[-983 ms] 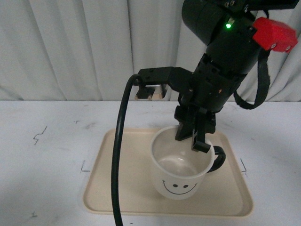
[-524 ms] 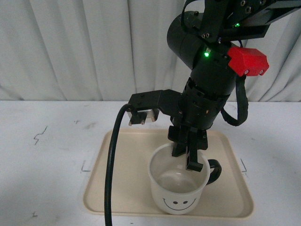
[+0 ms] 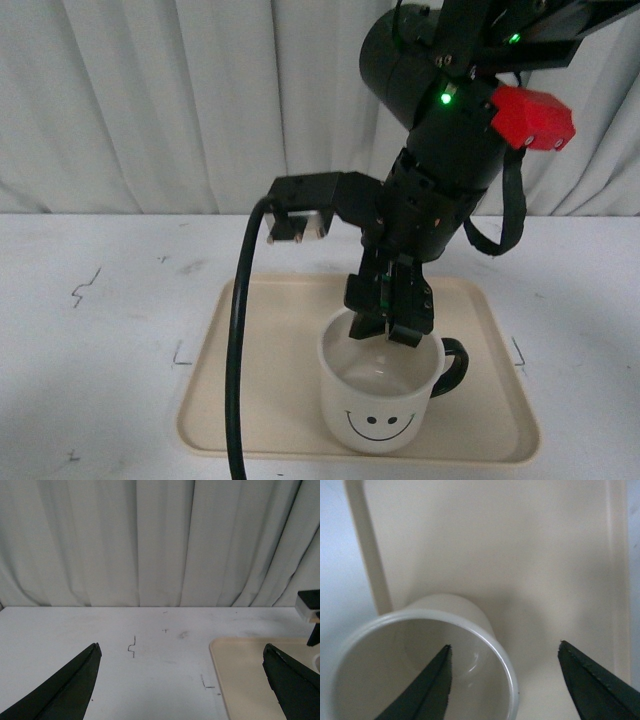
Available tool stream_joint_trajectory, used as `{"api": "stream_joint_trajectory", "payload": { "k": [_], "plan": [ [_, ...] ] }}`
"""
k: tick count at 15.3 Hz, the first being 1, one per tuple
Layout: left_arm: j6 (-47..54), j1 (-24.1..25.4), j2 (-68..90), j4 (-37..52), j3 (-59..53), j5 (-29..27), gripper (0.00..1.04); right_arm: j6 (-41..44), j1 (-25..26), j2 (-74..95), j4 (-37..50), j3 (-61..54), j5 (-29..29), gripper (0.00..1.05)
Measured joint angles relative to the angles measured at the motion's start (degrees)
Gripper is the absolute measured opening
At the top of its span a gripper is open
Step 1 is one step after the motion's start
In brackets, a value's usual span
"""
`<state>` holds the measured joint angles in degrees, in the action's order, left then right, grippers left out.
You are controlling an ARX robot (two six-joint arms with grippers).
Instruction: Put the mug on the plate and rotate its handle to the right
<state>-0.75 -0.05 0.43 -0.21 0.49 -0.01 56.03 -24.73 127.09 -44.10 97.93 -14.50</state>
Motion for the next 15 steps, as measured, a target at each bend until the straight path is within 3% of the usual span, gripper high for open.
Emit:
{"api": "stream_joint_trajectory", "payload": {
  "k": [2,3,4,6,7,8,9,12,15],
  "plan": [
    [0.0,0.0,0.0,0.0,0.0,0.0,0.98,-5.5,-0.1,-4.9,6.4,-0.3,-4.8,0.87],
    [0.0,0.0,0.0,0.0,0.0,0.0,0.98,-9.0,-0.5,-7.8,10.8,-1.5,-3.7,0.95],
    [0.0,0.0,0.0,0.0,0.0,0.0,0.98,-16.1,-1.4,-12.0,33.9,-11.1,8.8,0.87],
    [0.0,0.0,0.0,0.0,0.0,-0.1,0.98,-33.6,-0.7,-20.5,65.8,-33.1,28.1,0.67],
    [0.0,0.0,0.0,0.0,0.0,-0.1,0.98,-39.4,1.0,-22.7,75.4,-40.3,32.2,0.60],
    [0.0,0.0,0.0,0.0,0.0,-0.1,0.98,-48.1,5.4,-26.8,90.3,-51.8,33.9,0.45],
    [0.0,0.0,0.0,0.0,0.0,0.0,0.98,-51.8,8.3,-31.5,99.2,-59.5,33.5,0.32],
    [0.0,0.0,0.0,0.0,0.0,0.0,0.98,-54.5,10.3,-41.7,105.4,-72.3,28.1,0.01],
    [0.0,0.0,0.0,0.0,0.0,0.0,0.98,-55.1,14.8,-49.1,104.5,-81.5,25.2,0.02]
  ]
}}
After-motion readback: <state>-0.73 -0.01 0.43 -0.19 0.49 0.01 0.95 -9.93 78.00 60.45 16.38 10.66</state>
